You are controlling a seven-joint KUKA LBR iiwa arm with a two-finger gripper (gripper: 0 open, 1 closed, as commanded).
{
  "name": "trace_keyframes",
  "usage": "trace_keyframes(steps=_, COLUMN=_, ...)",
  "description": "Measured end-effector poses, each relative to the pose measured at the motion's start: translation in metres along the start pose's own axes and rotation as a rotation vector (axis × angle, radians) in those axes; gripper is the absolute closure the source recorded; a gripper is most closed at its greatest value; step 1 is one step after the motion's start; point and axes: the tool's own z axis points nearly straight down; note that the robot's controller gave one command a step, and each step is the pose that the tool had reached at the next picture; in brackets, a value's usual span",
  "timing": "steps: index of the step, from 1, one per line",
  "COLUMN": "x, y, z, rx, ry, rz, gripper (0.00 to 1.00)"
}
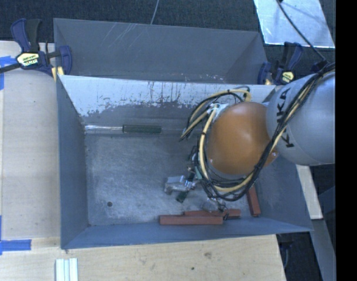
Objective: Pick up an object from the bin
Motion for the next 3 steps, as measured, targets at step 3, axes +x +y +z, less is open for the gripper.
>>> trace_keyframes(steps=3, x=-0.054, y=-0.033, z=-0.143, rx=0.0, ry=0.001, rz=-0.316, gripper=1.0)
